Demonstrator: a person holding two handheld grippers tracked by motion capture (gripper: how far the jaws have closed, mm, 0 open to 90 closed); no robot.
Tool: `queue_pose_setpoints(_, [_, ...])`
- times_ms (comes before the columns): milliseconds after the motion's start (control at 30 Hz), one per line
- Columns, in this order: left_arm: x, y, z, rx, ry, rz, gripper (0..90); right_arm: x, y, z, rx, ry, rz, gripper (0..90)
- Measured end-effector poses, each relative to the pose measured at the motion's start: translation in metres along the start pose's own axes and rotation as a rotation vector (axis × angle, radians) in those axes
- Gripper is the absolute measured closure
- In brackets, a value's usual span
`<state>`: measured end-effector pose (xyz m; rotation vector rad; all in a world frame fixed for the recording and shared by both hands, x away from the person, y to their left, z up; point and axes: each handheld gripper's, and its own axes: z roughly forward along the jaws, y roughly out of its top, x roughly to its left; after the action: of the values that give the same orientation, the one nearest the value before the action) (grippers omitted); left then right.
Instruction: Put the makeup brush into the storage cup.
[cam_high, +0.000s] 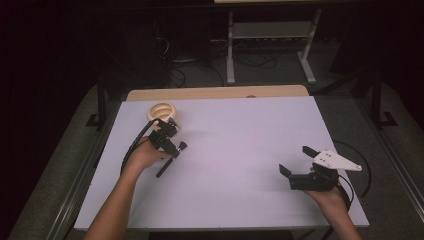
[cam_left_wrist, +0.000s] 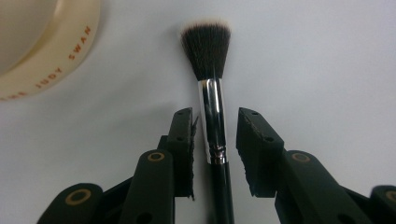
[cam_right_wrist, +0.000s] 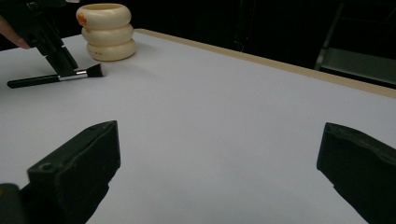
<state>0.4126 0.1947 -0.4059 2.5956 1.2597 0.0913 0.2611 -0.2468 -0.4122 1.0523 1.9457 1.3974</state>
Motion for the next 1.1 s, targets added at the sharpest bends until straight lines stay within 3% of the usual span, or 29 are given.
queue_pose_setpoints(567, [0.001,0.010,0.011,0.037,0.004,0.032,71.5,-0.001,0.000,-0.001,-0.004,-0.002,0.003,0.0])
queue_pose_setpoints(1100, [0.002,0.010,0.011,0.028,-0.005,0.014,76.7,-0.001,0.001,-0.002,-0.010,-0.005,0.003,0.0])
